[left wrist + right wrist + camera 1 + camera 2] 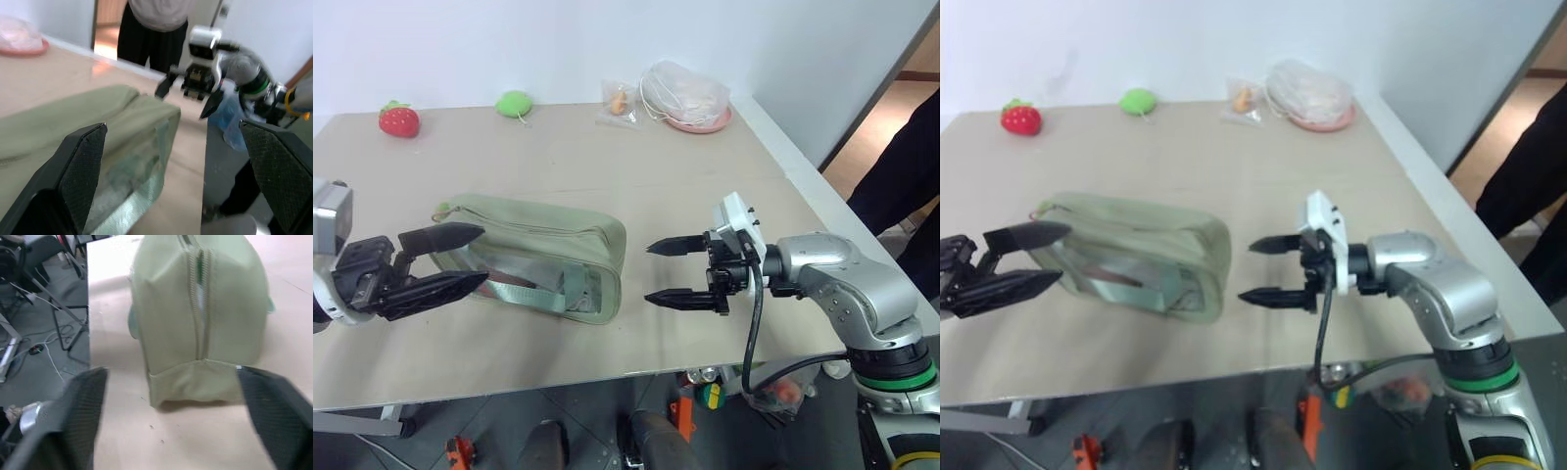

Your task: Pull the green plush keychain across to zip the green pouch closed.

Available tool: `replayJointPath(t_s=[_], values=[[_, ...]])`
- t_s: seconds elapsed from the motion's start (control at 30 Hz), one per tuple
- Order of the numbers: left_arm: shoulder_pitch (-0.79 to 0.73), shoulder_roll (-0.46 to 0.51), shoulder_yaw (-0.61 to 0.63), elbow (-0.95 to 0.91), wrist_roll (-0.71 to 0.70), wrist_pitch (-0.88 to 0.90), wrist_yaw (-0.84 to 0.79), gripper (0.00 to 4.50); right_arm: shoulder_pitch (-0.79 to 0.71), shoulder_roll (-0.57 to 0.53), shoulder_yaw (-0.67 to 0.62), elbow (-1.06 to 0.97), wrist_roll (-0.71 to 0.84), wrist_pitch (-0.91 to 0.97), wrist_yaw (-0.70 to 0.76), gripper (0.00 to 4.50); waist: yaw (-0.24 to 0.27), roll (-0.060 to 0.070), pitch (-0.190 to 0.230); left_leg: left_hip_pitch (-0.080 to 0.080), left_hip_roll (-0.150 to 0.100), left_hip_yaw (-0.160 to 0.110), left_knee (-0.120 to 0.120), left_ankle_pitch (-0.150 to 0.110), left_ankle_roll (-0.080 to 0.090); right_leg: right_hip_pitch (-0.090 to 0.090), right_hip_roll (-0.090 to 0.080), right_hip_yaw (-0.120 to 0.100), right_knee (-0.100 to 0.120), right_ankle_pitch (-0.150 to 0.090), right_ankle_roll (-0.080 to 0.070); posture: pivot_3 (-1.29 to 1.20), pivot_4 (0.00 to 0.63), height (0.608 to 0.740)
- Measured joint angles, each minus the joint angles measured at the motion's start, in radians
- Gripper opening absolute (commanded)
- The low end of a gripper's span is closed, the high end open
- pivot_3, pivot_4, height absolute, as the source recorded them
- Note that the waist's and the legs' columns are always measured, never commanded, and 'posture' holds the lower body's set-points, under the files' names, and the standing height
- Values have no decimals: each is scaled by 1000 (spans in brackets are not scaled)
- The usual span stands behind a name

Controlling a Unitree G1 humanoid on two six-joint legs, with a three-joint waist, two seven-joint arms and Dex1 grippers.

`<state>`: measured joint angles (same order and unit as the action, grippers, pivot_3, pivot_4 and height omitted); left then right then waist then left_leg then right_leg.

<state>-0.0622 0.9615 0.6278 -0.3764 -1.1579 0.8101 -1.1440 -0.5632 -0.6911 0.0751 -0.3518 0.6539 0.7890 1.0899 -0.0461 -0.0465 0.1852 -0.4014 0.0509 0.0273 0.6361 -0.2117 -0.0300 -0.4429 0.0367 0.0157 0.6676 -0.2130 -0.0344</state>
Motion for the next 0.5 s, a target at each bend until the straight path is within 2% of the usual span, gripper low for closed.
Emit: replayJointPath(t_s=[0.5], values=[[-41, 72, -41, -23, 109, -67, -84, 4500, -42, 128, 72, 1, -8, 31, -116, 4450, 1, 0, 0, 0, 0, 1, 0, 0, 0, 0, 0, 1, 0, 0, 0, 0, 150, 740]])
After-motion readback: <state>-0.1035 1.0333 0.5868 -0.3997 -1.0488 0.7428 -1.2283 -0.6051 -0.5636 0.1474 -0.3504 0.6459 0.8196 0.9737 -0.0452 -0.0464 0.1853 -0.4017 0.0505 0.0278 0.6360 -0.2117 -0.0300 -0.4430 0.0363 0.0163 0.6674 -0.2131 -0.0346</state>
